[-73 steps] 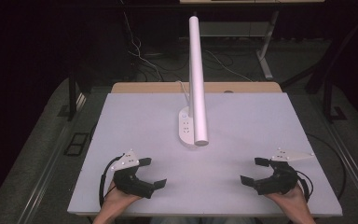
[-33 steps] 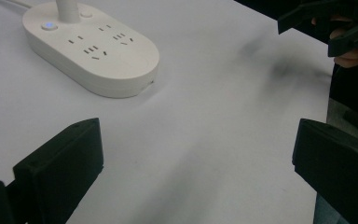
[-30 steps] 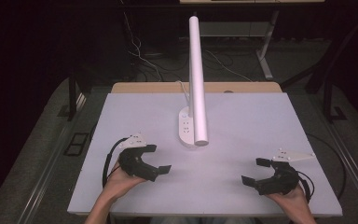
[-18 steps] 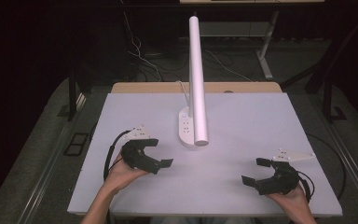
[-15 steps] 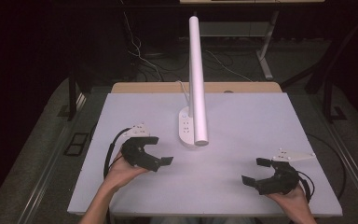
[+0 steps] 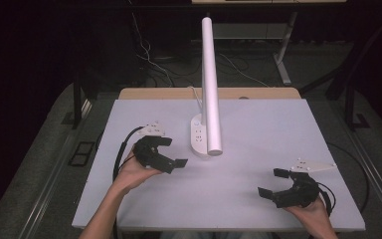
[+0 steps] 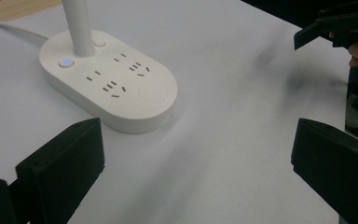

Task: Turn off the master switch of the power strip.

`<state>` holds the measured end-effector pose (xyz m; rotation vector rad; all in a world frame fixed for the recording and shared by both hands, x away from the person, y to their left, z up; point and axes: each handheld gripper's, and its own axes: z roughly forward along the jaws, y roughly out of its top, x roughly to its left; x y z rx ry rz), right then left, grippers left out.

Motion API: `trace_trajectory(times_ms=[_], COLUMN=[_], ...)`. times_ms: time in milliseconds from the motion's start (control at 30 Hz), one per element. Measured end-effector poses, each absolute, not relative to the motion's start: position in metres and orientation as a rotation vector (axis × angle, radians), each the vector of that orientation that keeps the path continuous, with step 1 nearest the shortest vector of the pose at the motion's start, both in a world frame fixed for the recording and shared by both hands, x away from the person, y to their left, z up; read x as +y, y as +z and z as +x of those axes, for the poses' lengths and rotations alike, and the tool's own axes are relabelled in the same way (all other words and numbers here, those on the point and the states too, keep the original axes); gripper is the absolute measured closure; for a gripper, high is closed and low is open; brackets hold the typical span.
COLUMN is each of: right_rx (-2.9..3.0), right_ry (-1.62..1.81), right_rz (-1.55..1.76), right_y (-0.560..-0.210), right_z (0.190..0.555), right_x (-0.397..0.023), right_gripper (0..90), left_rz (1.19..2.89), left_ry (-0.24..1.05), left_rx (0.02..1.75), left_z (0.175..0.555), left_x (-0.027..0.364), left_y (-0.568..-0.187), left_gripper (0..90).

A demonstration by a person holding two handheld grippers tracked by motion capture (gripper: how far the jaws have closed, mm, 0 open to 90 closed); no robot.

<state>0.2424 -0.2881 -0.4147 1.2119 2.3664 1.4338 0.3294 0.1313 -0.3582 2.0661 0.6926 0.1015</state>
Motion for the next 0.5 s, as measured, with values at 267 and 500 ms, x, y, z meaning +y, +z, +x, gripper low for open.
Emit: trace_trajectory(times_ms=[267, 500], right_rx=[2.366, 2.370], right_ry=[1.434, 1.434], right_rz=[1.213, 1.224], right_y=[-0.415, -0.414], right_z=[0.242, 0.242], right_x=[-0.288, -0.288], right_gripper=[0.0, 0.0], left_rz=[2.075, 2.095], left_ry=[0.114, 0.124], left_rx=[0.694, 0.708], left_z=[0.340, 0.352], left_x=[0.130, 0.129], left_y=[-0.352, -0.350], left_gripper=[1.8, 1.8])
